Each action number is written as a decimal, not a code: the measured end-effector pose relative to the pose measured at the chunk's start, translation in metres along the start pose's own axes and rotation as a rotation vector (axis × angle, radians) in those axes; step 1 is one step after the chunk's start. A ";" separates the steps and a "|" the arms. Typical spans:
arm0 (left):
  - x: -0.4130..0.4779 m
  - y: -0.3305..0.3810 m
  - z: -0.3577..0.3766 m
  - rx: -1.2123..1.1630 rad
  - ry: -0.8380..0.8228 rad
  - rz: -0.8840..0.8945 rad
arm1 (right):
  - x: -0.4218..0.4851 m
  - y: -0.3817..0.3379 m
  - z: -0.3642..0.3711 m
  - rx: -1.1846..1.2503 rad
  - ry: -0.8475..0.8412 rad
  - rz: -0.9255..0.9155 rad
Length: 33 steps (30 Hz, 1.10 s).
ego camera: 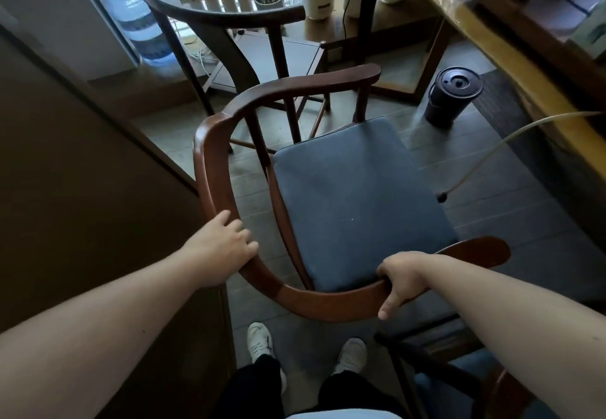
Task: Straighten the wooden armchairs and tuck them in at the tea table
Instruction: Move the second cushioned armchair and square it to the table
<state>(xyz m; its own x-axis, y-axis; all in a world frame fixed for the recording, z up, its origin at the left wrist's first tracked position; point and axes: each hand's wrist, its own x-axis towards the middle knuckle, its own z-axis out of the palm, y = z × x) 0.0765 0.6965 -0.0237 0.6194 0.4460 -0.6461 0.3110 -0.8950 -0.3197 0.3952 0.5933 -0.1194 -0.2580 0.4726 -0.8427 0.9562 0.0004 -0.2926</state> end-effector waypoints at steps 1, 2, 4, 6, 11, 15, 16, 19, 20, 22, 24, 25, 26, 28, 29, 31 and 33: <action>-0.003 -0.013 -0.002 0.015 0.014 -0.003 | -0.003 -0.001 0.001 0.002 0.018 0.008; -0.006 -0.025 -0.005 0.032 0.030 0.004 | -0.006 0.000 0.002 -0.013 0.028 0.013; -0.010 -0.049 -0.004 0.078 0.083 0.043 | -0.012 -0.006 0.002 -0.060 0.048 0.004; -0.010 -0.069 -0.004 0.117 0.133 0.102 | -0.014 -0.020 0.007 -0.088 0.079 -0.011; 0.008 -0.114 0.007 0.148 0.254 0.242 | 0.007 -0.085 0.018 0.169 0.179 -0.090; 0.033 -0.141 0.014 0.108 0.292 0.395 | 0.028 -0.120 0.003 0.363 0.228 -0.041; 0.039 -0.147 0.017 0.095 0.291 0.430 | 0.032 -0.121 0.001 0.355 0.230 -0.004; 0.053 -0.159 0.024 0.036 0.254 0.532 | 0.031 -0.100 0.011 0.171 0.257 0.098; 0.056 -0.162 0.025 0.019 0.239 0.552 | 0.028 -0.091 0.016 0.105 0.255 0.138; 0.060 -0.164 0.027 -0.023 0.226 0.571 | 0.024 -0.079 0.025 0.022 0.248 0.162; 0.064 -0.164 0.032 -0.044 0.234 0.568 | 0.025 -0.076 0.026 -0.009 0.283 0.156; 0.067 -0.164 0.034 -0.049 0.238 0.564 | 0.025 -0.074 0.024 -0.020 0.312 0.157; 0.068 -0.163 0.035 -0.050 0.232 0.563 | 0.026 -0.071 0.022 -0.019 0.330 0.167; 0.065 -0.163 0.032 -0.048 0.211 0.553 | 0.027 -0.069 0.017 -0.050 0.320 0.180; 0.064 -0.160 0.029 -0.042 0.211 0.560 | 0.024 -0.070 0.019 -0.060 0.313 0.183; 0.064 -0.157 0.029 -0.040 0.221 0.562 | 0.024 -0.068 0.026 -0.086 0.325 0.190; 0.066 -0.149 0.027 -0.033 0.237 0.543 | 0.020 -0.062 0.028 -0.131 0.371 0.205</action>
<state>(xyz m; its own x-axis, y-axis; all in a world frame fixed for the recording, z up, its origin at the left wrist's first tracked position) 0.0512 0.8589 -0.0375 0.8389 -0.0841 -0.5377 -0.0759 -0.9964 0.0375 0.3272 0.5785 -0.1313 -0.0168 0.7589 -0.6510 0.9981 -0.0262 -0.0563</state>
